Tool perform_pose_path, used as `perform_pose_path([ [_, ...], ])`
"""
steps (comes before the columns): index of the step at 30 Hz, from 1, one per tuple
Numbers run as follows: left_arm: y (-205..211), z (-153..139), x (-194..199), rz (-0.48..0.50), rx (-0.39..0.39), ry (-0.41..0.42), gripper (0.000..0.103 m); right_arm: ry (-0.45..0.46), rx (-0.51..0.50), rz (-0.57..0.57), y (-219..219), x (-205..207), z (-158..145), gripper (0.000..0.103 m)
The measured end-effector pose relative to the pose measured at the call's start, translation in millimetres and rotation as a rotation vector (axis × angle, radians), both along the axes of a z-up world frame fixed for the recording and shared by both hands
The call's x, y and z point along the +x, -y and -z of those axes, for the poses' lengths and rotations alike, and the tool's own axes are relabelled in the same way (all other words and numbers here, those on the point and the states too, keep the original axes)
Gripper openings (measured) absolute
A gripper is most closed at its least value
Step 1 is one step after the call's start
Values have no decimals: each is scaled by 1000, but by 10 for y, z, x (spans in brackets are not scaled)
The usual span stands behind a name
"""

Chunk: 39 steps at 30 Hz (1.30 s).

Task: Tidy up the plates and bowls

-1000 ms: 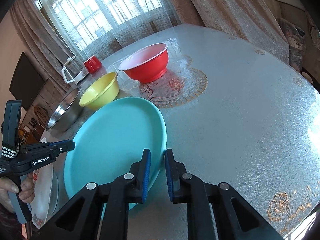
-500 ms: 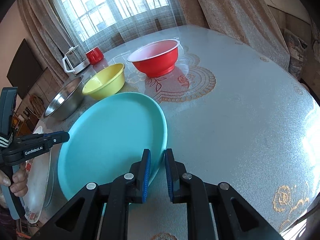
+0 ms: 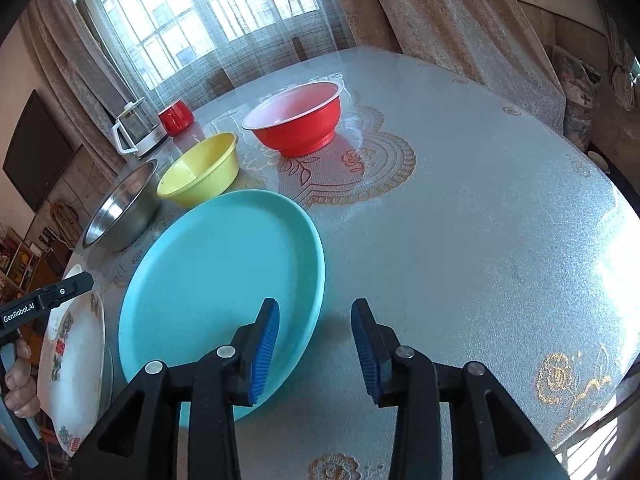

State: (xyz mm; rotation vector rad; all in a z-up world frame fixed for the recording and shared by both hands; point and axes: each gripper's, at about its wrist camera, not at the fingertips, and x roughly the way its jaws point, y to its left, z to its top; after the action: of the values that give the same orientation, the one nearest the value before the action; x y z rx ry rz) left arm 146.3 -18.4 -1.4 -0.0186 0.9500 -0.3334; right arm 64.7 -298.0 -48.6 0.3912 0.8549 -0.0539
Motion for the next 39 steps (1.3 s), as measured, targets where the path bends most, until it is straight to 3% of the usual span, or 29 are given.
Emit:
perform_pose_path([
  [9,-463,-71,-210,-77,-93,82,8,42,-6,-65,-182,60,-224,39],
  [13,-777,-81,-308,-154,-81,143,9,58,66,-177,-397,166,-336,39],
  [18,-1313,-68,-414,-275,-122,178,9,59,179,-353,-824,362,-470,39],
  [21,-1642,-53,-445,-321,-161,160,9,45,228,-447,-1164,510,-525,39],
  [27,-2186,81,-456,-450,-149,102,9,-29,291,-578,-1885,851,-523,39],
  [34,-2604,216,-454,-510,-203,86,9,-100,310,-631,-2515,1238,-398,39],
  [39,-2763,278,-404,-519,-257,92,9,-158,315,-627,-2850,1454,-250,33],
])
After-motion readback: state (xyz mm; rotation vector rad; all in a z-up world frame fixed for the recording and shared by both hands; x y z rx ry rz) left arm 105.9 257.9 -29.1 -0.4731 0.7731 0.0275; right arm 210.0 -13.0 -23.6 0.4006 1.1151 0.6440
